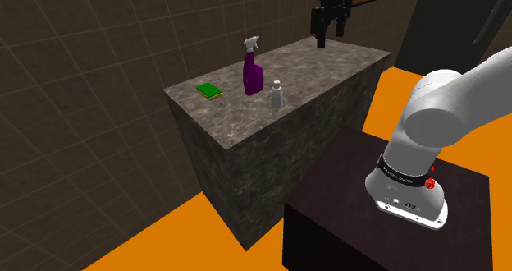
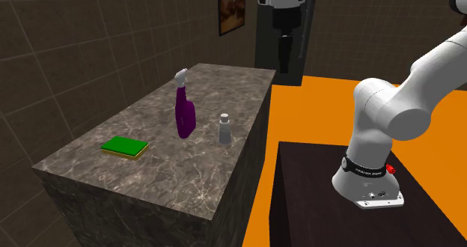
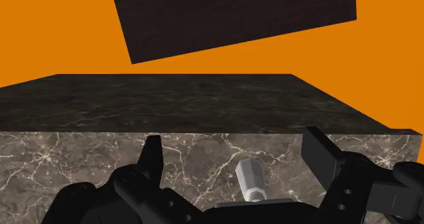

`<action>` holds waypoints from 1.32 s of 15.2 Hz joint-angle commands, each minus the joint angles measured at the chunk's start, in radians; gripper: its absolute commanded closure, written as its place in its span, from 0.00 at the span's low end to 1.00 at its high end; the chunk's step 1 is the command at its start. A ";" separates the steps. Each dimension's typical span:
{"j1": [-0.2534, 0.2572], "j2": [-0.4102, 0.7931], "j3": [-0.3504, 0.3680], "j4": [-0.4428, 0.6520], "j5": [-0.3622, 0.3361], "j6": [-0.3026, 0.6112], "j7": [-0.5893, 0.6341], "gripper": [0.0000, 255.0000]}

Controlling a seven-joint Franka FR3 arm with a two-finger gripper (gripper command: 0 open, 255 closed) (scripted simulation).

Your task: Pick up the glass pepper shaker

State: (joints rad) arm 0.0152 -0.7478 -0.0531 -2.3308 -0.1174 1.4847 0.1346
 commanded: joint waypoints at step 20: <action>0.020 0.539 0.014 0.008 -0.036 0.653 0.078 0.00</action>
State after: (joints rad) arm 0.0342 -0.2462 -0.0408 -2.3377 -0.1508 2.1075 0.2079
